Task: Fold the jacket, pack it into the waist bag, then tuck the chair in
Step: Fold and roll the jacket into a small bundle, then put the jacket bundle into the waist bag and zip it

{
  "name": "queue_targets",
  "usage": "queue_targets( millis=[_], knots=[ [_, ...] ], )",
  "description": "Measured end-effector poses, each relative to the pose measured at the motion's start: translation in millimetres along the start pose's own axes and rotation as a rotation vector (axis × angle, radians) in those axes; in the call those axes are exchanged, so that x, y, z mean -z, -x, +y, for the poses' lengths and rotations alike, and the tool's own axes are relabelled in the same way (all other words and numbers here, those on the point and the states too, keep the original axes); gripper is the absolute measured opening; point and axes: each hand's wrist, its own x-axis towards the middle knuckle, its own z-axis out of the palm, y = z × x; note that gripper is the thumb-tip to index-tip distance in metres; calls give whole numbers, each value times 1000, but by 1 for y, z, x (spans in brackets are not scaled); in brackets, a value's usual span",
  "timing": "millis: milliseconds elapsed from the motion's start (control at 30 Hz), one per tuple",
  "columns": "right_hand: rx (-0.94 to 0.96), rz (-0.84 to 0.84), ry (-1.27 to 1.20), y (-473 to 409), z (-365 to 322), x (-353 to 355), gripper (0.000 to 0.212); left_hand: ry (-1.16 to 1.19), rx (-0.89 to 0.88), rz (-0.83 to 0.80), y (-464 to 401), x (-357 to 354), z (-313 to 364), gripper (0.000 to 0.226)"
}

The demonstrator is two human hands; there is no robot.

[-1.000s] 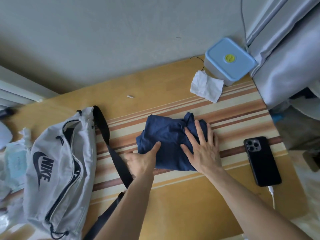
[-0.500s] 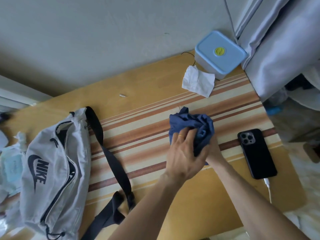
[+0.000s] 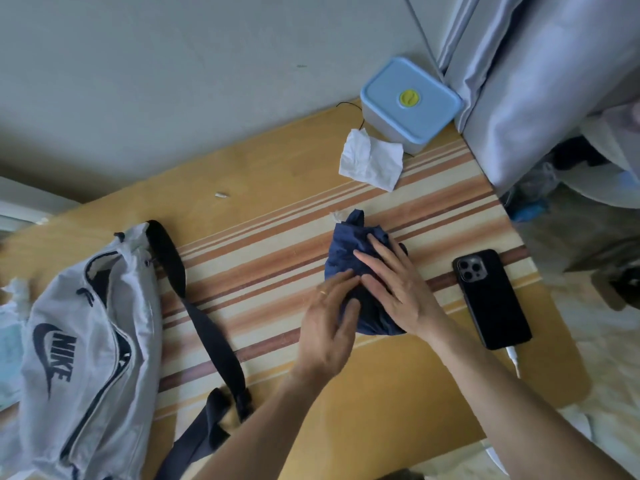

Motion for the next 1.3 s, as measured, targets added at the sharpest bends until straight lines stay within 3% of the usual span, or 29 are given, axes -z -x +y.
queue_targets(
  millis=[67, 167, 267, 367, 467, 567, 667, 833, 933, 1000, 1033, 1167, 1233, 1300],
  knots=[
    [48, 21, 144, 7, 3, -9, 74, -90, 241, 219, 0, 0, -6, 48],
    [53, 48, 200, 6, 8, -14, 78, 126, 558, 86, -21, -8, -2, 63],
    [26, 42, 117, 4, 2, -9, 67, 387, 673, 10, -38, -4, -1, 49],
    [-66, 127, -146, 8, -23, -1, 57, 549, 672, -32, -36, 18, 10, 39],
    [-224, 175, -564, 12, -86, 23, 51, 823, 622, -73, -11, 64, 21, 37],
    [-240, 2, -873, 14, -151, 37, 58, 1007, 555, -36, 26, 122, 24, 43],
    [-147, -212, -967, 5, -217, 14, 70, 1030, 479, 105, 66, 179, 8, 47],
    [-93, -216, -857, -15, -304, -67, 73, 751, 455, 360, 131, 263, -56, 33],
    [-95, -211, -793, -22, -338, -115, 71, -56, 444, 536, 160, 297, -120, 42],
    [-122, -202, -740, -25, -350, -140, 71, -551, 454, 496, 171, 312, -162, 29],
    [-142, -199, -713, -26, -354, -149, 71, -648, 494, 405, 175, 317, -174, 22],
    [-251, -167, -621, -27, -360, -173, 70, -735, 575, 27, 181, 328, -198, 18],
    [-320, -150, -612, -26, -363, -180, 68, -754, 556, 31, 188, 333, -204, 24],
    [-370, -129, -616, -27, -368, -186, 68, -659, 524, 171, 199, 337, -207, 23]
  ],
)
